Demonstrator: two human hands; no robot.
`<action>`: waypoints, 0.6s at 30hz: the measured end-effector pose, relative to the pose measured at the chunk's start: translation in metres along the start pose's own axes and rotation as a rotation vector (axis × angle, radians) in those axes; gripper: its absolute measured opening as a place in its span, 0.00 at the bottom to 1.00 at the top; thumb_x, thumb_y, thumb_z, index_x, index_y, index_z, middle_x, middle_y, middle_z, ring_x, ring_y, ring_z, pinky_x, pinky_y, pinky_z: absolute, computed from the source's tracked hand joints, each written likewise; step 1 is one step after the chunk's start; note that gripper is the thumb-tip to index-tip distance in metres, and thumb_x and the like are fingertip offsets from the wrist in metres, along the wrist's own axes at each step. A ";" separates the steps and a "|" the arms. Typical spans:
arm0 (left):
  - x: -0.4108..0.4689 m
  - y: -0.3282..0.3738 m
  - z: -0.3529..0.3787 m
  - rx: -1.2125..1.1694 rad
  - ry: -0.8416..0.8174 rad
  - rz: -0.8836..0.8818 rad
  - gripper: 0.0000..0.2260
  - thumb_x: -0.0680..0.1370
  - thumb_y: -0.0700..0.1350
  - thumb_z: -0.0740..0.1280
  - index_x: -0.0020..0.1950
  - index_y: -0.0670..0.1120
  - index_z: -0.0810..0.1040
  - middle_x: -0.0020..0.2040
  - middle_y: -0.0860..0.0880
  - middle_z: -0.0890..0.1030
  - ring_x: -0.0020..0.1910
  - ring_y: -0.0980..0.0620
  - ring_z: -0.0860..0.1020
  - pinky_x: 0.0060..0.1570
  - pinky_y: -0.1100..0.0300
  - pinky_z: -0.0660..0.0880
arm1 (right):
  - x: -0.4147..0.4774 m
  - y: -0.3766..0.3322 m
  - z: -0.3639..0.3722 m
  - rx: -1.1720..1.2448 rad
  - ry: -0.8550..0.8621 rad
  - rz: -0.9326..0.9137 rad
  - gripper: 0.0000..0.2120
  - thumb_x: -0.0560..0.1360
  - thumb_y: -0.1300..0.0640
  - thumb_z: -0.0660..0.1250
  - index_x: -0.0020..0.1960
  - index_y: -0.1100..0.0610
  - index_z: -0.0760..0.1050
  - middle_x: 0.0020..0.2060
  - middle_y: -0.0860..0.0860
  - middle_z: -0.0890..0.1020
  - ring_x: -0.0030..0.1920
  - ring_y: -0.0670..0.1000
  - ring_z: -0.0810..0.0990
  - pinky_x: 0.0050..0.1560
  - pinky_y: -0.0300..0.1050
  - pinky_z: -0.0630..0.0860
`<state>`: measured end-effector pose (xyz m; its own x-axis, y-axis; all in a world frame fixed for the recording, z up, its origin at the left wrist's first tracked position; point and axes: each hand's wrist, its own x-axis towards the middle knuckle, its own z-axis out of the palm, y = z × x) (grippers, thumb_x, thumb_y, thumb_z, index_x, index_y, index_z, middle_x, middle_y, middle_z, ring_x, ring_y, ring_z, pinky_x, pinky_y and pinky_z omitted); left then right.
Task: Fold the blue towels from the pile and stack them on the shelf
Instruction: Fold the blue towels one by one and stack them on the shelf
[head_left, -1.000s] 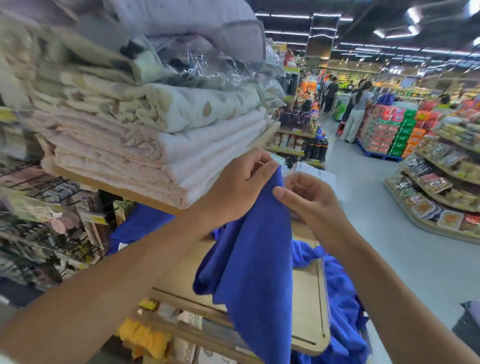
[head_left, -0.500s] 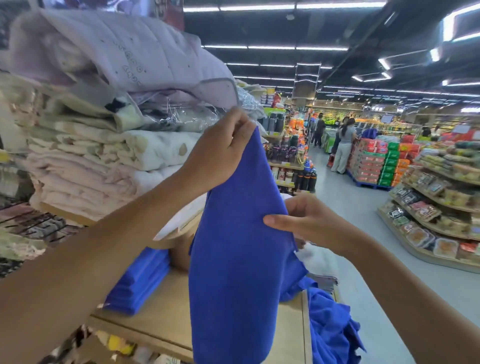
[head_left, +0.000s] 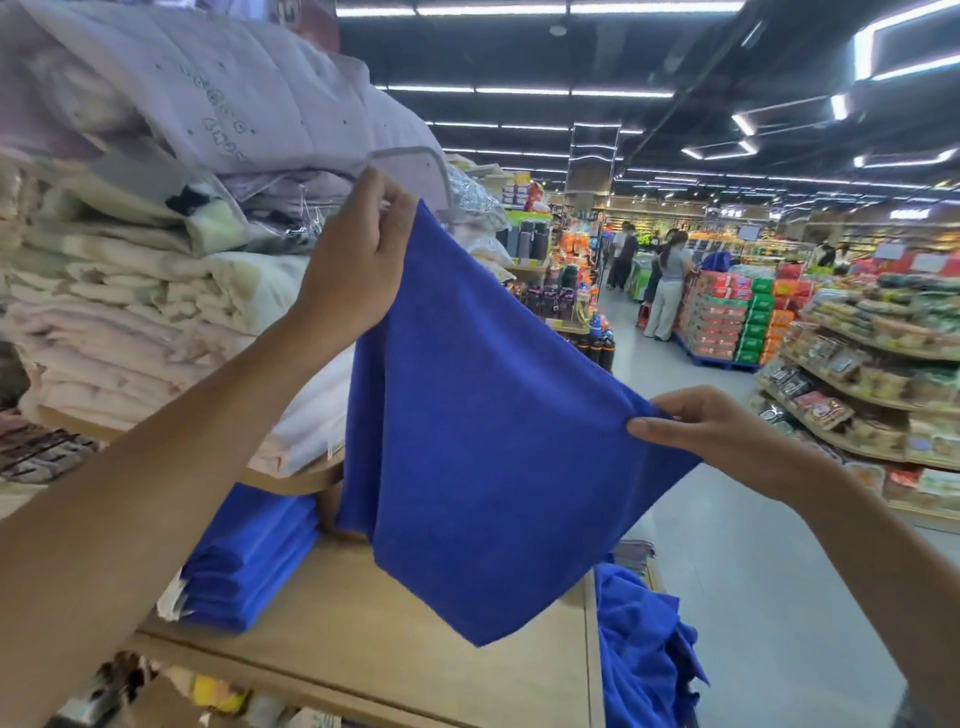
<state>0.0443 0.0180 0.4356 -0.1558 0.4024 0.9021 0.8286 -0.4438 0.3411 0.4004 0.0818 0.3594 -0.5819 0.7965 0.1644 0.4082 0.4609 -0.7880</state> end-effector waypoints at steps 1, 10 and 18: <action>-0.003 -0.002 0.000 0.012 0.005 0.001 0.14 0.85 0.52 0.56 0.53 0.42 0.71 0.35 0.56 0.72 0.33 0.58 0.71 0.39 0.53 0.66 | -0.001 0.001 -0.004 -0.011 0.009 0.001 0.23 0.68 0.40 0.75 0.46 0.61 0.86 0.45 0.66 0.85 0.42 0.63 0.81 0.47 0.55 0.72; -0.042 -0.012 -0.006 -0.015 0.058 0.005 0.11 0.86 0.51 0.56 0.52 0.46 0.70 0.30 0.47 0.68 0.28 0.51 0.67 0.31 0.61 0.63 | -0.013 0.018 -0.014 0.099 0.112 -0.043 0.14 0.72 0.47 0.72 0.42 0.59 0.81 0.34 0.50 0.80 0.37 0.48 0.77 0.38 0.41 0.78; -0.114 -0.015 -0.042 -0.011 0.132 -0.053 0.07 0.87 0.51 0.56 0.49 0.59 0.67 0.33 0.46 0.67 0.28 0.48 0.64 0.27 0.62 0.59 | -0.036 0.040 -0.004 0.467 -0.021 -0.159 0.17 0.69 0.54 0.78 0.58 0.51 0.86 0.51 0.54 0.87 0.50 0.52 0.86 0.51 0.44 0.83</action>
<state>0.0272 -0.0549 0.3390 -0.2692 0.3168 0.9095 0.8114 -0.4341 0.3914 0.4407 0.0735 0.3246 -0.6275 0.7200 0.2963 -0.0429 0.3480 -0.9365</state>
